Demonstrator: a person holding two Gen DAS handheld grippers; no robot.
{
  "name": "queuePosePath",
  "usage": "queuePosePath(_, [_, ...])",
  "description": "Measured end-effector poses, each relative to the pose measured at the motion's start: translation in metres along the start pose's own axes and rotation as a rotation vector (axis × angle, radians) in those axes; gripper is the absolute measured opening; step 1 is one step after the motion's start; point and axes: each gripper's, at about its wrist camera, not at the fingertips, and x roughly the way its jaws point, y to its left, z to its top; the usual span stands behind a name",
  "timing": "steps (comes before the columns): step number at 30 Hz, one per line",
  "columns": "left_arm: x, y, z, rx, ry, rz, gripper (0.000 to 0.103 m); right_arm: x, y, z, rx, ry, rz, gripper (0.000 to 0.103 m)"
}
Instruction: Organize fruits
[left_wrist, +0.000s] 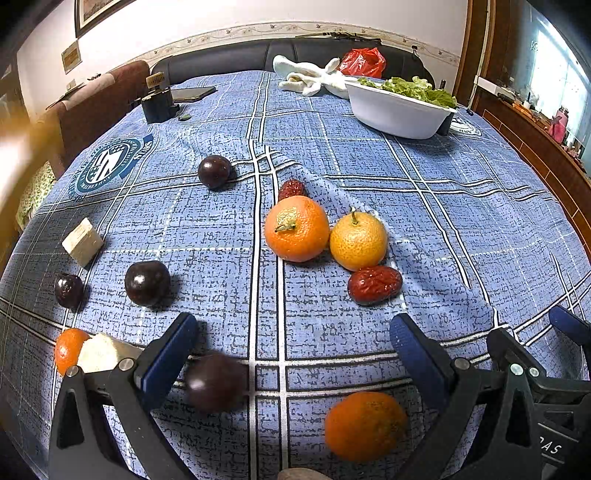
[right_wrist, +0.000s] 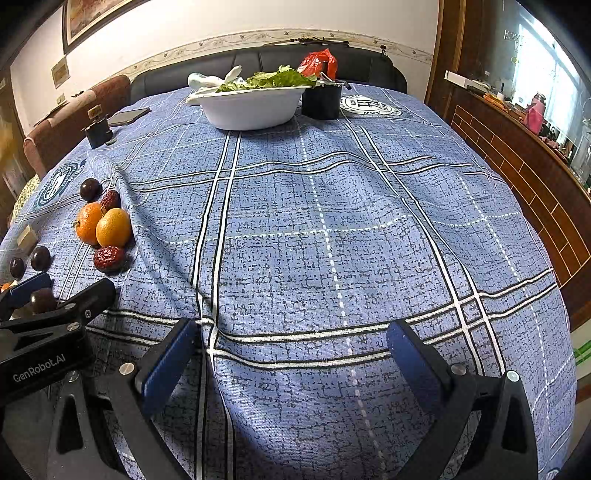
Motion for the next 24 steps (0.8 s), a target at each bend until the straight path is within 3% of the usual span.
queuePosePath(24, [0.0014,-0.0009,-0.0017,0.000,0.000,0.000,0.103,0.0000,0.0002,0.0000,0.000,0.000,0.000,0.103])
